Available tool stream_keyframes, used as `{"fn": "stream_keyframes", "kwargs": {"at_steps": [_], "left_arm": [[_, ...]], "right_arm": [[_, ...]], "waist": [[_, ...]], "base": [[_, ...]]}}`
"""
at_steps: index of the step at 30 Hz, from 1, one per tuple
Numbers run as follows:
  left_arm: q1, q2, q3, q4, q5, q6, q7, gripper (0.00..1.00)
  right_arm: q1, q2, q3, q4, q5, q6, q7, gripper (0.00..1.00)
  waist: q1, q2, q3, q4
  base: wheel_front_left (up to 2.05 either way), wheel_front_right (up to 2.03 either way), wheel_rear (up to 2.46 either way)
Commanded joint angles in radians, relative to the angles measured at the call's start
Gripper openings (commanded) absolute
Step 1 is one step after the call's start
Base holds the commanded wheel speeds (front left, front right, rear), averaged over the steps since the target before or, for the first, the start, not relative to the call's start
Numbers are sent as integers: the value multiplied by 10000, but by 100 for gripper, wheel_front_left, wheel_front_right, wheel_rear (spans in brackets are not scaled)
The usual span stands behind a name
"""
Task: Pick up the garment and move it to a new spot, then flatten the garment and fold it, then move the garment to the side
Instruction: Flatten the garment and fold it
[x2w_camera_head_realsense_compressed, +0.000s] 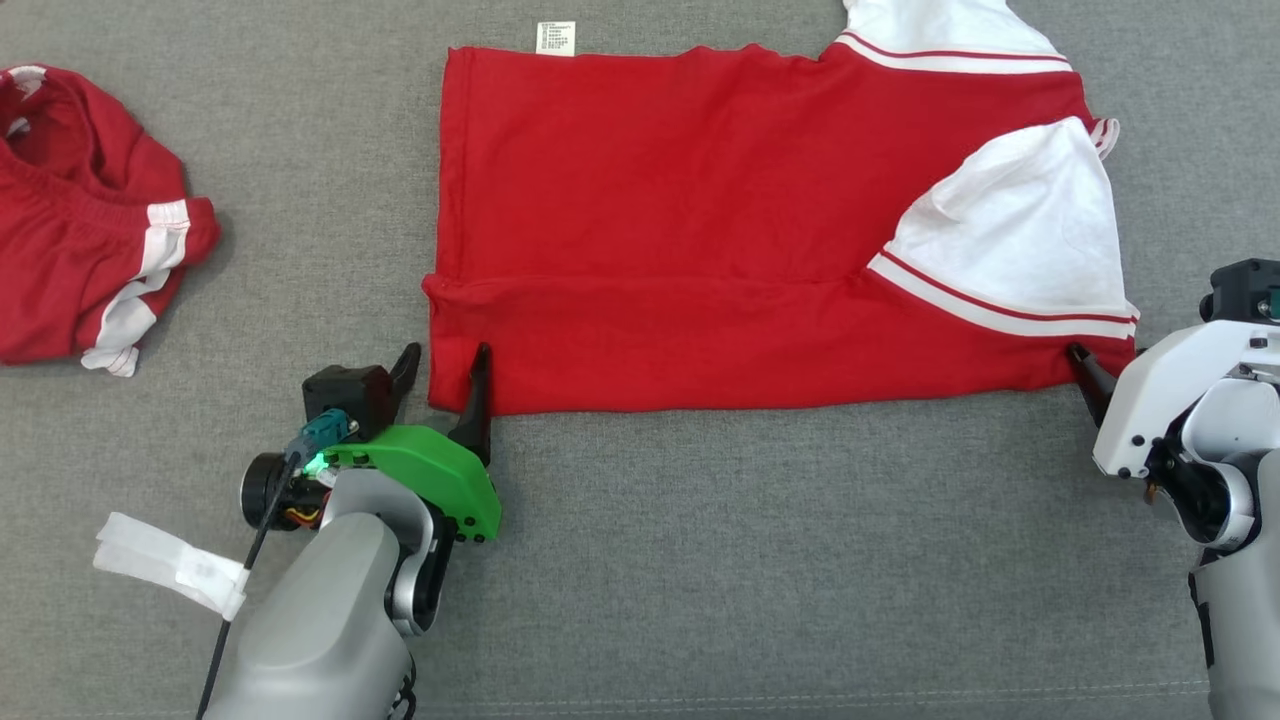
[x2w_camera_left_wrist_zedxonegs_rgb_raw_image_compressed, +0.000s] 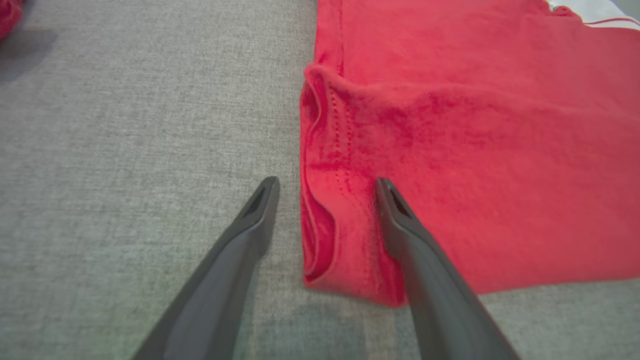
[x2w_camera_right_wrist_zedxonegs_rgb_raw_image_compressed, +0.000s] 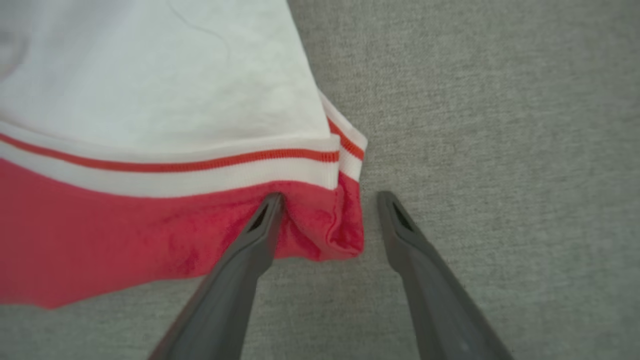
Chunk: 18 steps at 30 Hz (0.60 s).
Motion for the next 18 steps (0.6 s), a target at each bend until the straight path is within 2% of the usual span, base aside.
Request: {"fn": "stream_keyframes", "kwargs": {"at_steps": [1, 2, 8, 12, 18], "left_arm": [[22, -35, -103, 233, -107, -95, 196, 10], [16, -53, -122, 285, -132, -122, 251, 0], [320, -128, -125, 513, -351, -282, 407, 0], [734, -35, -63, 383, -527, -312, 334, 0], [1495, 272, -63, -366, -608, -126, 280, 0]], "right_arm": [[23, 132, 159, 366, 105, 2, 0, 0], [21, 111, 184, 429, 120, 2, -40, 0], [238, 63, 57, 341, 348, -6, -489, 0], [778, 132, -94, -286, 523, -4, -623, 0], [1986, 433, -438, -1596, 709, -4, -342, 0]], "waist": [[1, 0, -5, -12], [1, 0, -11, -19], [1, 0, -300, -36], [1, 0, -753, -14], [1, 0, -1359, -10]], "base": [[0, 0, 0], [0, 0, 0], [0, 0, 0], [0, 0, 0], [0, 0, 0]]}}
